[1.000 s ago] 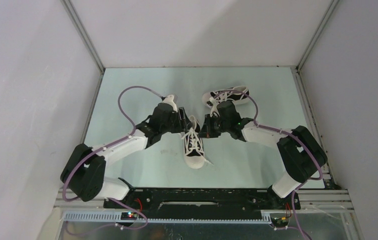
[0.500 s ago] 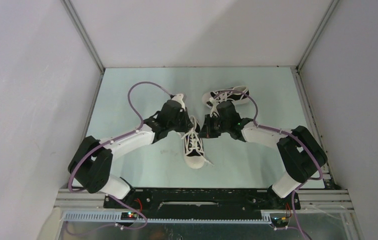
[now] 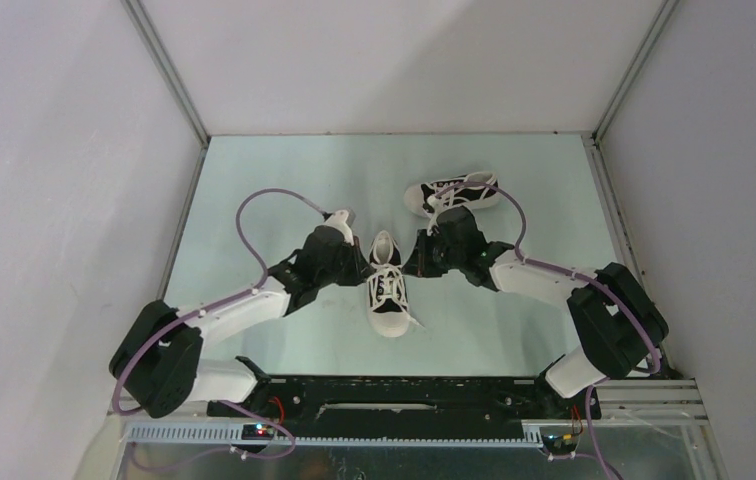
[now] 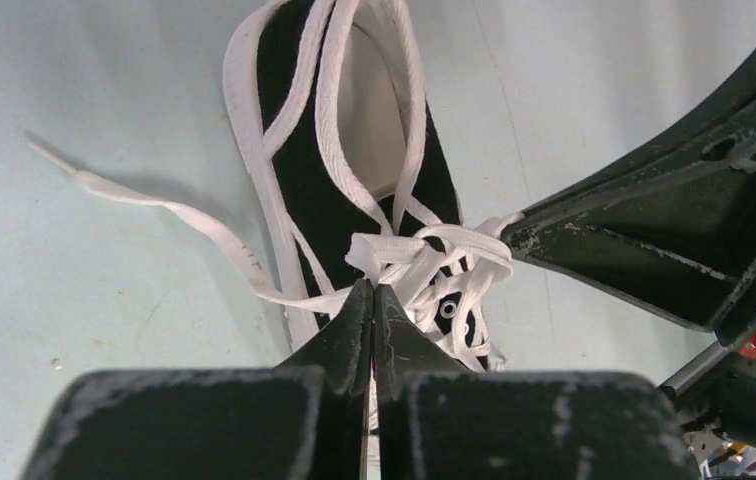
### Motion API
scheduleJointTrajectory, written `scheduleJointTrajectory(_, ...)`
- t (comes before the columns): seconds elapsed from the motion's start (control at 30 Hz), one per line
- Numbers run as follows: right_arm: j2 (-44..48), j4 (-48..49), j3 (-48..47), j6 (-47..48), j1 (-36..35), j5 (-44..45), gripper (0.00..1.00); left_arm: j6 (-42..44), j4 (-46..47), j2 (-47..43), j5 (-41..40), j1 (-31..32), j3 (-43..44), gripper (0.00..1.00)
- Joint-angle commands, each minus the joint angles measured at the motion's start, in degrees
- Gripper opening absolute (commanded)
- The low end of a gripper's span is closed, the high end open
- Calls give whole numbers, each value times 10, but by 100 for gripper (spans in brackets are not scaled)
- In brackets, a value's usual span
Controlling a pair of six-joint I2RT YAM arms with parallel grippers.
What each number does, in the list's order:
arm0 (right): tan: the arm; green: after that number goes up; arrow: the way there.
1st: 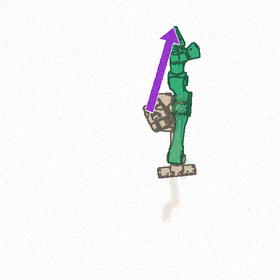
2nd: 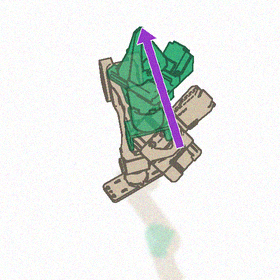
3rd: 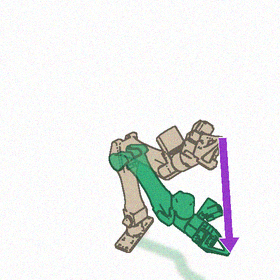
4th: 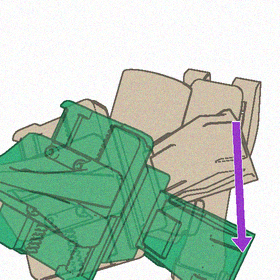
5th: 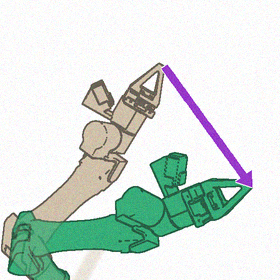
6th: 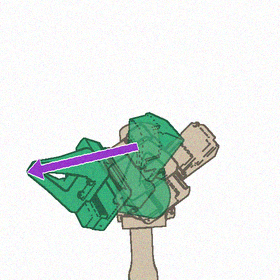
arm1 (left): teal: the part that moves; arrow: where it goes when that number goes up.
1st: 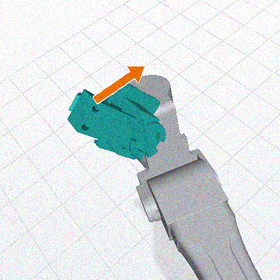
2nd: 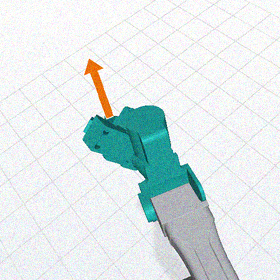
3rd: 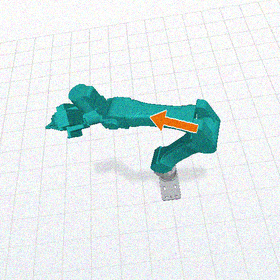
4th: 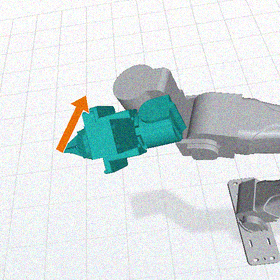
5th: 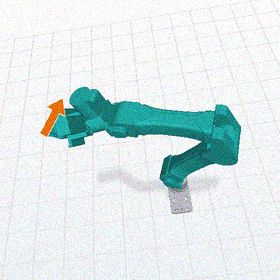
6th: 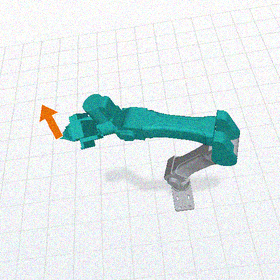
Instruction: Tie the shoes
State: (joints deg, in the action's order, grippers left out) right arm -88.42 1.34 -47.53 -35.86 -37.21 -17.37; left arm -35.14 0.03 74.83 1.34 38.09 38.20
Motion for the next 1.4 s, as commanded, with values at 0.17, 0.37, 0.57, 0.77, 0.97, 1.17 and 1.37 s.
scheduleJointTrajectory(0.17, 18, -10, 14, -37, -19, 79, 0, -28, 96, -41, 19, 2, -62, 0)
scheduleJointTrajectory(0.37, 32, -4, 48, -65, -40, 119, 0, -36, 130, -34, 39, 2, -85, 0)
scheduleJointTrajectory(0.57, 51, -3, 58, 5, -44, 100, 4, -22, 153, -36, 54, 2, -88, 0)
scheduleJointTrajectory(0.77, 57, -11, 69, -5, -44, 106, 0, -15, 145, -34, 50, 2, -78, 0)
scheduleJointTrajectory(0.97, 42, -41, 69, -36, -38, 141, 0, -23, 93, -54, 3, -6, -92, 0)
scheduleJointTrajectory(1.17, 41, -53, 69, -44, -39, 169, 0, -17, 92, -60, -5, -12, -122, 0)
scheduleJointTrajectory(1.37, 40, -73, 69, -45, -33, 190, 0, -20, 113, -38, 3, -16, -129, 0)
